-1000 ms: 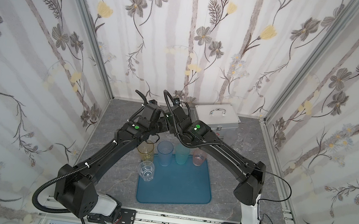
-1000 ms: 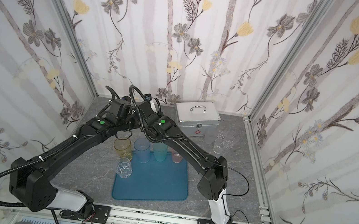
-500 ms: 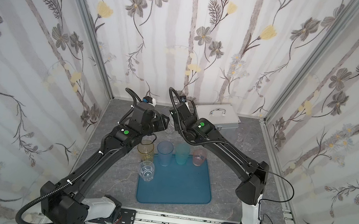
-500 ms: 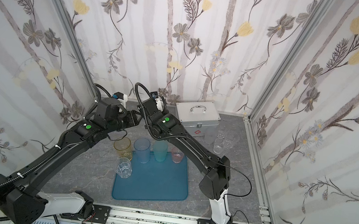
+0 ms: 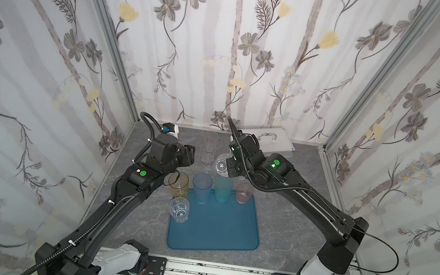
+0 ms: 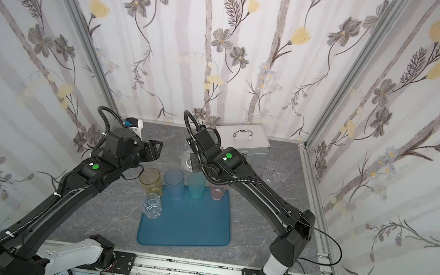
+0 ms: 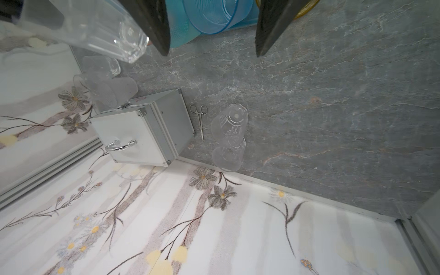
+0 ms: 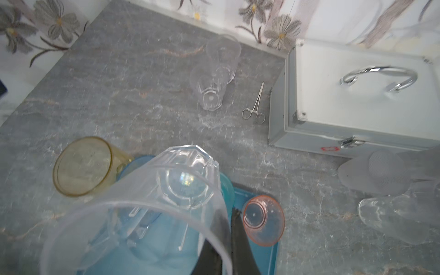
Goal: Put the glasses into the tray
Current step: 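Grasp the clear glass with the right gripper while the left gripper releases, then lower the clear glass onto the tray beside the first glass and open the right gripper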
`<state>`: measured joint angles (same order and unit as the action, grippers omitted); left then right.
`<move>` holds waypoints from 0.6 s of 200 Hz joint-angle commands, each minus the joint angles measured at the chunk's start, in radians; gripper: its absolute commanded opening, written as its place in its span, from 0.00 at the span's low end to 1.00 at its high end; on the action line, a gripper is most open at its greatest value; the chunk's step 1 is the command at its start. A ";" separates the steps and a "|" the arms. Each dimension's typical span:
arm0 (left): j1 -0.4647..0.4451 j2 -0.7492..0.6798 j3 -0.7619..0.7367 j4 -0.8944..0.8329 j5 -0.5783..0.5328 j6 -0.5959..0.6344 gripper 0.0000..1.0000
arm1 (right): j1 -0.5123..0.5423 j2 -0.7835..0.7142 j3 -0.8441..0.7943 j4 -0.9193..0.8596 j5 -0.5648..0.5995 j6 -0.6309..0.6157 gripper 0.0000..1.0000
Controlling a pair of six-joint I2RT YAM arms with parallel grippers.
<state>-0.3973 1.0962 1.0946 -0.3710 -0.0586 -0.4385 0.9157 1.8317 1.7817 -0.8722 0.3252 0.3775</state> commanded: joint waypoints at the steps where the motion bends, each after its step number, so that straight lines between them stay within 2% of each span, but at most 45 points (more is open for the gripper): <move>1: 0.002 -0.012 -0.022 0.023 -0.053 0.044 0.61 | 0.016 -0.053 -0.075 -0.008 -0.100 0.050 0.00; 37: 0.001 0.002 -0.050 0.024 -0.028 0.018 0.61 | 0.084 -0.065 -0.164 0.002 -0.165 0.103 0.00; 76: 0.002 0.007 -0.083 0.027 -0.015 0.002 0.61 | 0.163 -0.001 -0.217 0.048 -0.147 0.132 0.00; 120: 0.002 0.008 -0.107 0.030 -0.011 0.003 0.61 | 0.199 0.110 -0.230 0.097 -0.118 0.147 0.00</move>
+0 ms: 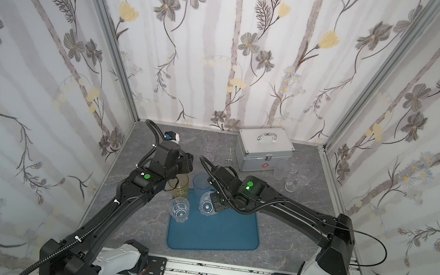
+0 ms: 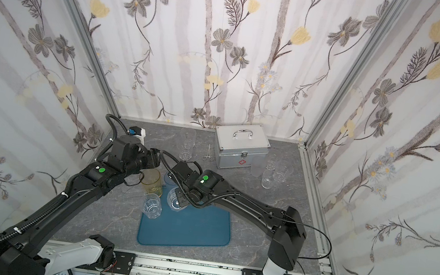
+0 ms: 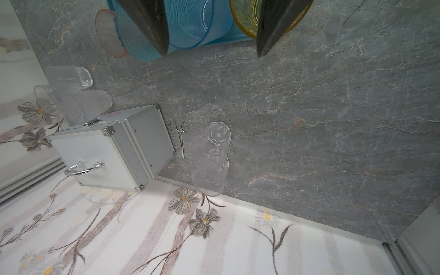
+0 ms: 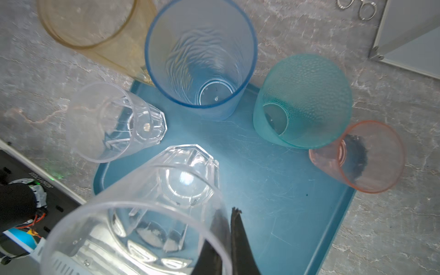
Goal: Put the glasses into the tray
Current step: 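Lower the clear glass onto the tray beside the first glass and open the right gripper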
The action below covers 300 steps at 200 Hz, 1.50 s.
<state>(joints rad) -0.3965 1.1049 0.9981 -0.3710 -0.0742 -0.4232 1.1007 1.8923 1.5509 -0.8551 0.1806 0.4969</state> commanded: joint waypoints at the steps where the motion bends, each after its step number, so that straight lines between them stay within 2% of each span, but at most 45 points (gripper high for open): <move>1: 0.001 0.000 -0.010 0.030 0.005 -0.012 0.61 | 0.014 0.051 0.000 0.080 0.027 0.028 0.00; 91: 0.000 0.021 -0.019 0.042 0.010 0.004 0.62 | 0.017 0.184 0.007 0.117 0.040 0.048 0.00; 183: 0.000 0.009 -0.039 0.046 0.010 0.011 0.62 | 0.016 0.228 0.011 0.115 0.040 0.038 0.00; 243: 0.001 0.010 -0.041 0.048 0.010 0.012 0.62 | 0.016 0.217 0.023 0.107 0.041 0.038 0.17; 300: 0.001 0.006 -0.042 0.049 0.005 0.017 0.62 | 0.016 0.180 0.068 0.057 0.053 0.024 0.25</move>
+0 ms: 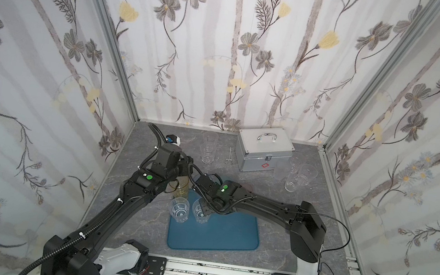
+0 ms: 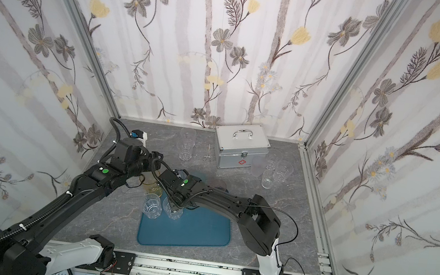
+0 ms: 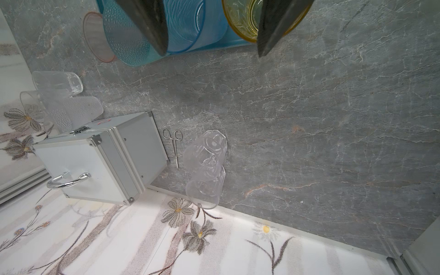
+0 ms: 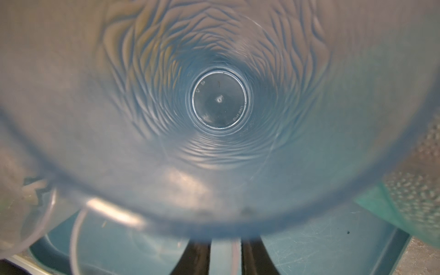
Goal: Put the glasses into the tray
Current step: 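Lower the clear glass onto the tray beside the first glass and open the right gripper, then raise the right gripper while the left arm reaches to a third clear glass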
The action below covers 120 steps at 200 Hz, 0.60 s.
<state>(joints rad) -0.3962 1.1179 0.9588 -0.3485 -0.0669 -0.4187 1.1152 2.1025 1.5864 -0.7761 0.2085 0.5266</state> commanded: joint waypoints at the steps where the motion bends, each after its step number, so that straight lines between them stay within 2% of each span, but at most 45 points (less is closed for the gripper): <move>1: 0.000 -0.008 -0.002 0.025 -0.002 0.012 0.62 | 0.001 -0.031 0.034 -0.023 0.027 -0.007 0.25; 56: 0.000 -0.030 0.031 0.025 -0.049 0.028 0.63 | -0.029 -0.134 0.189 -0.092 0.113 -0.095 0.27; 90: -0.004 -0.028 0.056 0.026 -0.091 0.033 0.63 | -0.112 -0.171 0.240 -0.047 0.141 -0.111 0.29; 120: -0.028 -0.009 0.056 0.084 -0.139 0.069 0.64 | -0.218 -0.169 0.253 0.064 0.132 -0.097 0.30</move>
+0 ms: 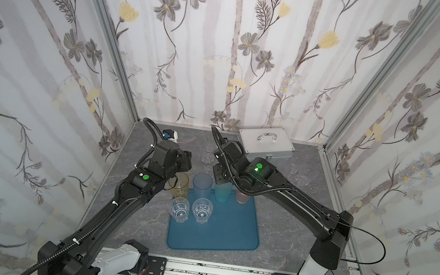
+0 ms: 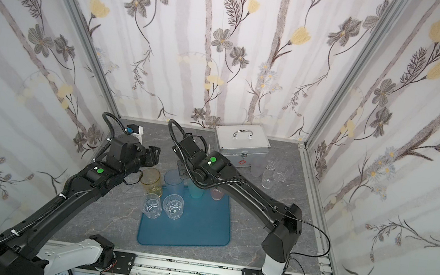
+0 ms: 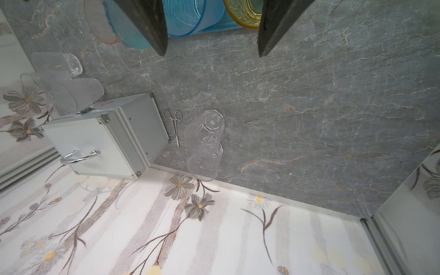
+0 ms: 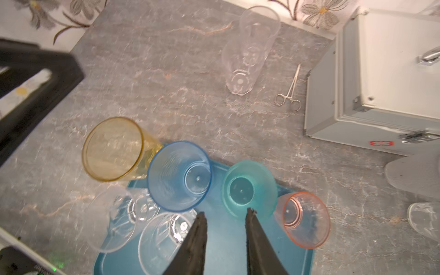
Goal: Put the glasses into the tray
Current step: 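Raise the right gripper while the left arm reaches to a third clear glass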
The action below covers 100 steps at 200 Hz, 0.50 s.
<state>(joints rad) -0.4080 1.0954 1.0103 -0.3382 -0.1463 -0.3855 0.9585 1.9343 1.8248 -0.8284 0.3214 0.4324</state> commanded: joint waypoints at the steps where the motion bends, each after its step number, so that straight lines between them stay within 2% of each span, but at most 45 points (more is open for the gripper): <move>1: -0.017 0.013 0.003 0.077 -0.059 0.037 0.64 | -0.065 0.000 0.015 0.119 0.017 -0.001 0.30; 21: -0.026 0.038 -0.011 0.155 -0.054 0.052 0.66 | -0.125 0.021 0.025 0.206 -0.005 0.027 0.30; 56: -0.023 0.140 0.001 0.251 -0.040 0.068 0.76 | -0.200 0.087 0.028 0.299 -0.040 0.070 0.33; 76: -0.012 0.223 0.023 0.286 -0.022 0.091 0.76 | -0.211 0.124 0.031 0.330 -0.050 0.081 0.35; 100: 0.018 0.311 0.062 0.317 0.010 0.107 0.76 | -0.217 0.174 0.040 0.357 -0.060 0.089 0.42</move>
<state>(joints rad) -0.4133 1.3464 1.0363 -0.1101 -0.1619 -0.3130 0.7467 2.0735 1.8492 -0.5598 0.2844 0.4969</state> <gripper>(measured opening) 0.761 0.394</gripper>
